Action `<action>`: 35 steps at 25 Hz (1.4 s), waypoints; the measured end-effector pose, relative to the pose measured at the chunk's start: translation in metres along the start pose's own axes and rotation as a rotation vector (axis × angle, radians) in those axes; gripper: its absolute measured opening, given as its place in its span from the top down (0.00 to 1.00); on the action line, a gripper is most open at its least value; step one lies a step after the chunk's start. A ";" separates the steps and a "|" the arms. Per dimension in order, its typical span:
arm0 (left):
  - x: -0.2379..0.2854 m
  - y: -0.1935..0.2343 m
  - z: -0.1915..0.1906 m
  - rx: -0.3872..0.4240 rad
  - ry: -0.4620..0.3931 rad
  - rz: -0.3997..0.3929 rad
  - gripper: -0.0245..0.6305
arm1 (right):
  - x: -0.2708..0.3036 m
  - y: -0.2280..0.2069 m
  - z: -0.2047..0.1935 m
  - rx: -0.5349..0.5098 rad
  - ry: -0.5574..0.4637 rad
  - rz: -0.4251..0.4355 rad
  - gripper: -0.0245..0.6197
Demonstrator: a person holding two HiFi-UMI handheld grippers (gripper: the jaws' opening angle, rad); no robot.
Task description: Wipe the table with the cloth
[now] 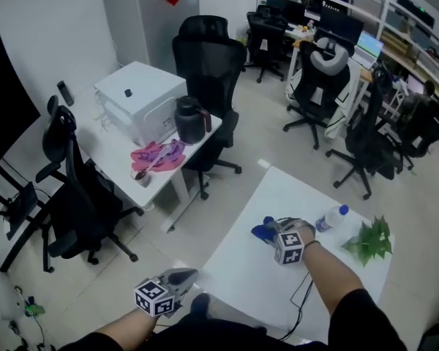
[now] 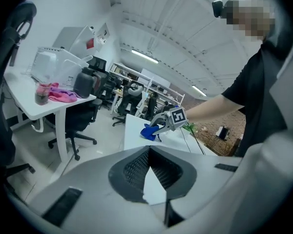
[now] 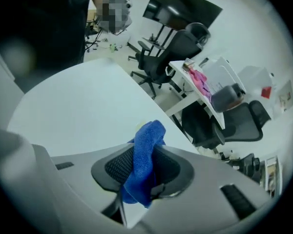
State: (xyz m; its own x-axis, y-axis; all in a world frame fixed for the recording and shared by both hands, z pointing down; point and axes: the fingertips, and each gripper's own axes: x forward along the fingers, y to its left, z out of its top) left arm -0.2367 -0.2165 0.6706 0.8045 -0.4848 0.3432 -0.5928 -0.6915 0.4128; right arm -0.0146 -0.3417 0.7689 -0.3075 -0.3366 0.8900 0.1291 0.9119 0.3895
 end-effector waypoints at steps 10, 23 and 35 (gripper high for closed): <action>-0.015 0.018 -0.005 -0.024 -0.023 0.022 0.97 | 0.031 -0.007 0.003 -0.153 0.098 0.059 0.80; -0.004 0.001 -0.008 -0.035 -0.032 -0.008 0.97 | 0.030 0.038 0.052 -0.347 0.111 0.102 0.81; -0.008 0.013 0.000 -0.021 -0.050 0.023 0.97 | 0.035 -0.007 0.016 -0.186 0.159 0.031 0.81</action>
State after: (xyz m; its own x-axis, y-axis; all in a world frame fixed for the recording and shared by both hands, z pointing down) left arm -0.2512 -0.2219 0.6733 0.7912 -0.5269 0.3105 -0.6113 -0.6689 0.4229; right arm -0.0417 -0.3564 0.7935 -0.1506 -0.3548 0.9227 0.3118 0.8687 0.3849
